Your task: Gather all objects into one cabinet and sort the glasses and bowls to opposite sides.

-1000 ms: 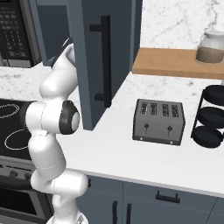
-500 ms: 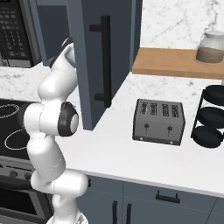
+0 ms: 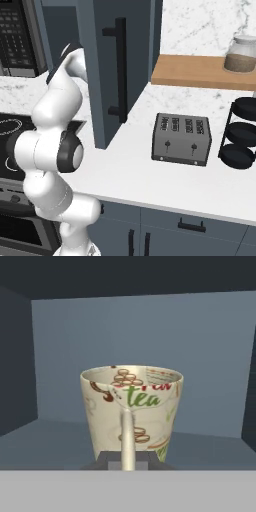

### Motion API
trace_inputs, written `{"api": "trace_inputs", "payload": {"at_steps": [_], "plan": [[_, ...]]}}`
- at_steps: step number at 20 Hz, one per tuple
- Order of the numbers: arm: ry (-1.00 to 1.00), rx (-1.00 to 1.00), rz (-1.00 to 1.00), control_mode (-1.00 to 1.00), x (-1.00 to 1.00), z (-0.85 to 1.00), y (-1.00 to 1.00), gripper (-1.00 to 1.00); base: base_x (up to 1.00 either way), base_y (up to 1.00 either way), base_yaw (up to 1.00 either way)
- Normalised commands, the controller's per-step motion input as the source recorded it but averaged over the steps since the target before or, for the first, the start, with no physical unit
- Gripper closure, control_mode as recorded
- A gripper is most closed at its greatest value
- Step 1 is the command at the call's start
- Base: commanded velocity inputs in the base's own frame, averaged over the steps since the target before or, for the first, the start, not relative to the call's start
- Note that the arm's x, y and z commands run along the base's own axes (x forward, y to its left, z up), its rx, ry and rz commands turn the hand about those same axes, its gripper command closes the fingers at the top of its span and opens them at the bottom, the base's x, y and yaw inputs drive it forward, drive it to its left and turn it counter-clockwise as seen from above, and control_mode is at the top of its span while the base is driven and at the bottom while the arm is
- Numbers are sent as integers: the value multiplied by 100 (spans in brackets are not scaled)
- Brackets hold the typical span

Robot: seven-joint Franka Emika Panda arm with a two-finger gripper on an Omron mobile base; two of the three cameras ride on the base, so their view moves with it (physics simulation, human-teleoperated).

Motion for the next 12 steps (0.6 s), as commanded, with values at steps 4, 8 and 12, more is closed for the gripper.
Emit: {"api": "trace_inputs", "payload": {"at_steps": [4, 8, 12], "plan": [[-6, 0, 0, -100, -70, 7, 0, 100, 0, 0, 0], [-6, 0, 0, -100, -72, 12, 0, 100, 0, 0, 0], [-7, 0, 0, -100, -72, 10, 0, 100, 0, 0, 0]]}}
